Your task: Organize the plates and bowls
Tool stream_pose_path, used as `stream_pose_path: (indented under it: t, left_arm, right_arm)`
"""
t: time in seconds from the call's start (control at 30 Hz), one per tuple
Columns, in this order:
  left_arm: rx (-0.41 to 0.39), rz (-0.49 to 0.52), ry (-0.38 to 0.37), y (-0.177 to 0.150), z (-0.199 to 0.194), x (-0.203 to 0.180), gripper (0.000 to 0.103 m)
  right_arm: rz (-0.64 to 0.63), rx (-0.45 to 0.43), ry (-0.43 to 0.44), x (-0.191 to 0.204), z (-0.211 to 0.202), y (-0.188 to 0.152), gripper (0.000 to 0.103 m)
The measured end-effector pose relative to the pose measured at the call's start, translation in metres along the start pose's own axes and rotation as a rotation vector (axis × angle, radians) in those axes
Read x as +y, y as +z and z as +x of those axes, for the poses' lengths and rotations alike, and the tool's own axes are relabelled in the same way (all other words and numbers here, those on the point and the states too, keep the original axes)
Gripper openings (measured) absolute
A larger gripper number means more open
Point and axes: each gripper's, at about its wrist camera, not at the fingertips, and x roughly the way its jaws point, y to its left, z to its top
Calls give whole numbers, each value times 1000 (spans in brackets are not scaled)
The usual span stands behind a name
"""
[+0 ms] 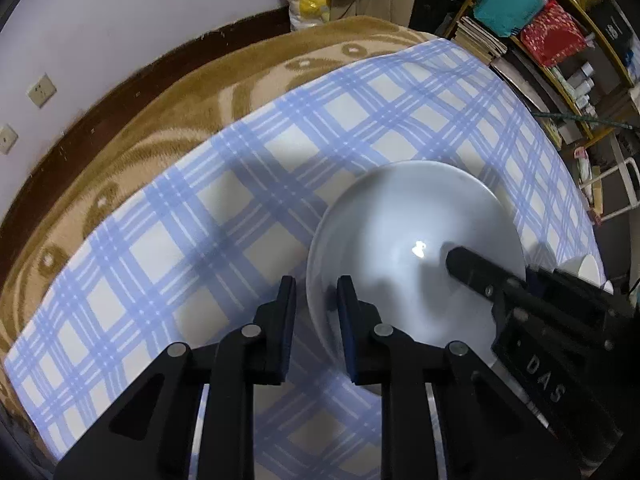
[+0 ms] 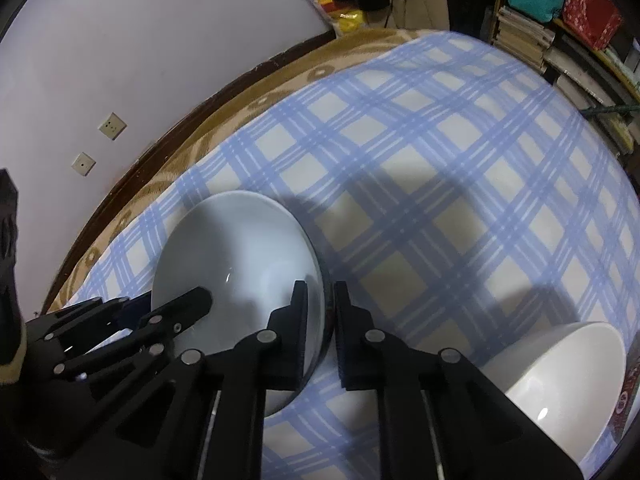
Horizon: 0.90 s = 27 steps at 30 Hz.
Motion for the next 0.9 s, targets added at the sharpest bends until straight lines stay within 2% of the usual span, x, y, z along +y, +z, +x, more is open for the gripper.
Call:
stream_pose_path:
  t: [0.17, 0.37, 0.6, 0.9]
  left_arm:
    - [17, -53, -83, 1, 4, 7, 13]
    - [-3, -50, -68, -3, -5, 3, 13]
    - [-56, -5, -35, -15, -36, -5, 13]
    - [-117, 54, -54, -34, -78, -24, 14]
  right_arm:
    - [-15, 10, -17, 2, 3, -2, 13]
    - [-17, -6, -13, 6, -5, -6, 13]
    - [-18, -51, 18, 9, -32, -11, 12]
    - [-58, -111, 5, 11, -80, -25, 12]
